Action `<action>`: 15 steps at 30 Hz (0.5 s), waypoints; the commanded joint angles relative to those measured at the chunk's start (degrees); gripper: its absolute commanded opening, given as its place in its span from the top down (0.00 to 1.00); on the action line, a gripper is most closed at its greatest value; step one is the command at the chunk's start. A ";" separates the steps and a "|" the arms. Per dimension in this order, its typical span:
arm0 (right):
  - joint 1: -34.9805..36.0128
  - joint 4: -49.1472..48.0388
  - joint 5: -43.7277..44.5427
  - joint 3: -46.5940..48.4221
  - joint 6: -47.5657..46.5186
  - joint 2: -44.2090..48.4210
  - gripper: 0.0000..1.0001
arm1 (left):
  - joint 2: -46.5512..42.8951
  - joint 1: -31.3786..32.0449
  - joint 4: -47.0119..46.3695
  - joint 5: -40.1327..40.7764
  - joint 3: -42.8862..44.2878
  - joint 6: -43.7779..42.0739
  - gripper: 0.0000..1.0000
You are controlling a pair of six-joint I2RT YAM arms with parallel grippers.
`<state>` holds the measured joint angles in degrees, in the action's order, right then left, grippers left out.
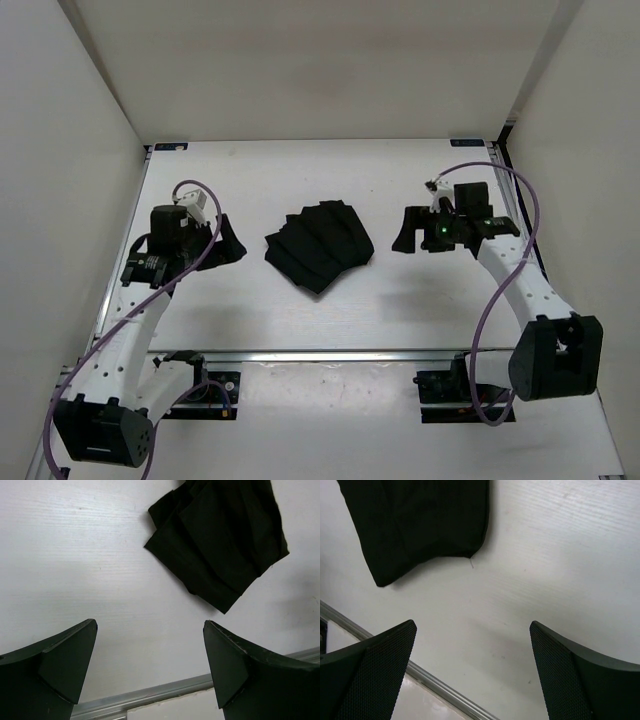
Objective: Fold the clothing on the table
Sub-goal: Fold the skirt
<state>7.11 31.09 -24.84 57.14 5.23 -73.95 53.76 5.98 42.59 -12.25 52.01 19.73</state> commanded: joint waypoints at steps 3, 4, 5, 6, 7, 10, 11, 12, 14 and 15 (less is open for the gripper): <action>4.57 -0.95 5.33 -4.57 -3.65 6.01 0.01 | -2.69 -0.08 1.62 1.09 -2.00 -0.74 0.01; 4.84 -0.77 5.33 -5.28 -3.65 6.27 0.00 | -3.13 -0.09 1.97 1.18 -2.17 -0.65 0.01; 4.75 -0.77 5.42 -5.72 -3.91 7.32 0.00 | -4.00 -0.44 2.84 0.65 -2.35 -0.74 0.01; 4.92 -0.77 5.68 -6.16 -3.31 8.29 0.01 | -4.01 -0.61 2.42 0.82 -2.35 -0.83 0.02; 4.58 -0.77 5.77 -6.95 -3.74 8.56 0.01 | -4.45 -0.62 3.11 1.00 -2.61 -0.74 0.01; 4.05 -0.94 5.86 -7.22 -3.65 9.00 0.01 | -5.50 -0.62 3.55 0.39 -3.58 -0.74 0.02; 3.79 -0.77 5.68 -7.31 -4.00 9.09 0.01 | -5.59 -1.23 3.82 0.12 -4.10 -0.57 0.01; 4.13 -1.03 6.03 -7.31 -4.27 9.26 0.01 | -5.77 -1.06 3.38 -0.05 -4.46 -0.22 0.02; 4.75 -1.56 6.55 -7.22 -4.70 9.18 0.01 | -6.29 -1.67 2.94 -0.66 -4.72 0.14 0.01; 5.27 -2.00 6.30 -7.22 -4.71 9.18 0.01 | -6.04 -1.32 2.77 -0.76 -5.16 0.75 0.01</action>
<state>11.44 31.31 -19.40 50.00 2.09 -65.95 48.62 5.02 45.52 -12.14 47.92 19.68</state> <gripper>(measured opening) 0.993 0.982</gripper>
